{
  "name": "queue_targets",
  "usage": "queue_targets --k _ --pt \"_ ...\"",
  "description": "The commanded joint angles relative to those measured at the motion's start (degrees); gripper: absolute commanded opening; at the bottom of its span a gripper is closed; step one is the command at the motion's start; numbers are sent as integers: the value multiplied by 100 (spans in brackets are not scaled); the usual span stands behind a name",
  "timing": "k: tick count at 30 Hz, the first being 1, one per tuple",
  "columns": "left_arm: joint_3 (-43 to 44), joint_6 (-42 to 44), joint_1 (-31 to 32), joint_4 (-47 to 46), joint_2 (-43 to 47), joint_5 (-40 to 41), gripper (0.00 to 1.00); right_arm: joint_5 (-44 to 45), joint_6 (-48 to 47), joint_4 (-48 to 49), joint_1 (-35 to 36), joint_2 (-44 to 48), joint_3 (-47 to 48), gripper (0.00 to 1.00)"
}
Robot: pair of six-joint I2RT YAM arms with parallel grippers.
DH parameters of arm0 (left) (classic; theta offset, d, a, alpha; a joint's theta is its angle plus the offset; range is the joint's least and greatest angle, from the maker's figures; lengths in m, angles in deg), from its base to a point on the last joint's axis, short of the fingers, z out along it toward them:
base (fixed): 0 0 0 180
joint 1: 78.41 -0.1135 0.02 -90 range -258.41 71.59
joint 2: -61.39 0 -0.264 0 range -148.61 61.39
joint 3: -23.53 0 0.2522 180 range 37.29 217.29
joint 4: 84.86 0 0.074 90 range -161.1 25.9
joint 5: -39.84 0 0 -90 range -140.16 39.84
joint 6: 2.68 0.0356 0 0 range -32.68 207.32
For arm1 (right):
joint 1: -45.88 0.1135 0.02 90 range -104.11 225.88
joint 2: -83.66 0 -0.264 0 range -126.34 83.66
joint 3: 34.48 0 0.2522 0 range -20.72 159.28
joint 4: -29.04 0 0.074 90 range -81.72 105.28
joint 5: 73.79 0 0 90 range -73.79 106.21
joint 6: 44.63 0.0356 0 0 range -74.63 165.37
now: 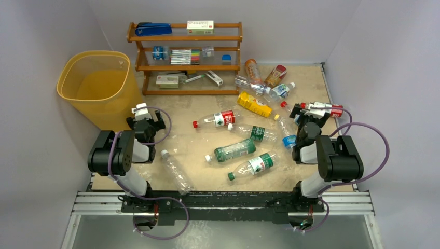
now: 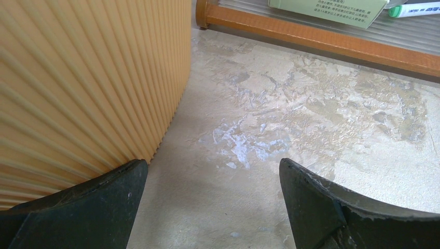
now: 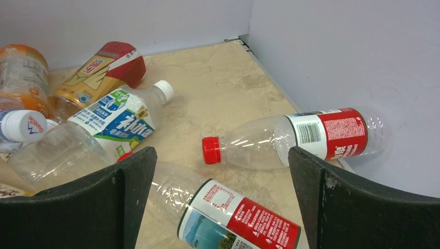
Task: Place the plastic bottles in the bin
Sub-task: Pick up the plastic bottle at the center of the board.
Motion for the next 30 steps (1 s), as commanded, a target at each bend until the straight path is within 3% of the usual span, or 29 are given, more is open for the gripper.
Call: queue_targets --k 1,7,14,21,25,30 --pt "-124 55 -28 -344 428 103 99 -130 -167 278 18 608 -111 100" --pt "153 -777 -17 1735 1793 748 99 -593 -44 -1262 23 2187 24 100" --pt "713 -945 -8 3291 2756 190 99 -1342 96 -3391 24 3859 523 100" --pt "1379 -1922 -8 4195 3732 -657 99 -1582 533 -5290 24 5295 1426 100" --pt "2243 -2460 -8 5083 3824 -1233 99 -1486 1164 -6561 22 5568 2431 100" --pt "3436 -2961 -8 6193 3865 -2054 99 -2295 1443 -8489 22 5095 4307 100"
